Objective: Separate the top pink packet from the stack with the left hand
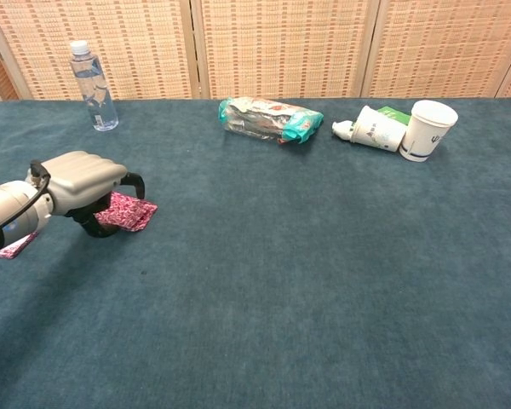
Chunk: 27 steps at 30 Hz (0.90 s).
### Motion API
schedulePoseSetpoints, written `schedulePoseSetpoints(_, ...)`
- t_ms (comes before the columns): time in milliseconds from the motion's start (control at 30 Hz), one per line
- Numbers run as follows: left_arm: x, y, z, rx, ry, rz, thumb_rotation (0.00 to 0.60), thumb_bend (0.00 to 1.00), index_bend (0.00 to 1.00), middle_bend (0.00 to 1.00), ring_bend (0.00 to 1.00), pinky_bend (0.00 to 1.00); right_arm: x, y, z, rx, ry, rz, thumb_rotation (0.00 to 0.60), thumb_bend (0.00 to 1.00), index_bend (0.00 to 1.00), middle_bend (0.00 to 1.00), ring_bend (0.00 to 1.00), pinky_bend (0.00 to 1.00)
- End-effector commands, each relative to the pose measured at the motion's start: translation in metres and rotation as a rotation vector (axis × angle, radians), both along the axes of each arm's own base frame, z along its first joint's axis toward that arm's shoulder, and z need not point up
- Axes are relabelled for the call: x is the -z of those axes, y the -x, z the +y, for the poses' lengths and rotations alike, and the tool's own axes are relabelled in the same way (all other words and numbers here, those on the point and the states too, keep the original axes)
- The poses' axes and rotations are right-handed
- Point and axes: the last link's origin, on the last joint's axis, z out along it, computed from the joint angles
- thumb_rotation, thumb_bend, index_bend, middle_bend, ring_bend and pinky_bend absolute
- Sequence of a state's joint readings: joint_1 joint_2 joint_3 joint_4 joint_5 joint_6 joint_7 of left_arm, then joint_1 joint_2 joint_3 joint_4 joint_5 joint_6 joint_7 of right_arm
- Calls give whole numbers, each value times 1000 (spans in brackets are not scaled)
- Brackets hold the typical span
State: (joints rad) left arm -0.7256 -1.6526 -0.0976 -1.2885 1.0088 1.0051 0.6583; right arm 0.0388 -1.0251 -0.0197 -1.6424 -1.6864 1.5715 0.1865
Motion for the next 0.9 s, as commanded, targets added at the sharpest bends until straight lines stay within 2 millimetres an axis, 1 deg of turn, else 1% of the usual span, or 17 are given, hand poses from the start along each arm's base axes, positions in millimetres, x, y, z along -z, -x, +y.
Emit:
schedulePoseSetpoints(33, -2, 3, -3, 4, -5, 3, 600, 359, 386, 1000, 1000, 1000, 0, 0, 0, -1, 0, 2, 600, 120, 165, 58, 0, 386)
schedulePoseSetpoints(233, -9, 9, -9, 14, -27, 20, 600, 358, 398, 1000, 1000, 1000, 1, 0, 0, 0, -1, 5, 600, 120, 165, 58, 0, 386)
schedulePoseSetpoints(367, -18, 15, -18, 17, -44, 24, 600, 358, 400, 1000, 1000, 1000, 1, 0, 0, 2, -2, 5, 600, 120, 165, 58, 0, 386)
schedulePoseSetpoints(567, -38, 37, -42, -8, -73, 50, 600, 357, 406, 1000, 1000, 1000, 1, 0, 0, 2, -7, 7, 600, 120, 165, 58, 0, 386)
schedulePoseSetpoints(700, -55, 56, -63, -42, -93, 64, 600, 357, 406, 1000, 1000, 1000, 1, 0, 0, 1, -4, 6, 600, 120, 165, 58, 0, 386)
schedulePoseSetpoints(900, -72, 81, -85, -104, -105, 88, 600, 357, 407, 1000, 1000, 1000, 2, 0, 1, 0, -6, 7, 600, 120, 165, 58, 0, 386)
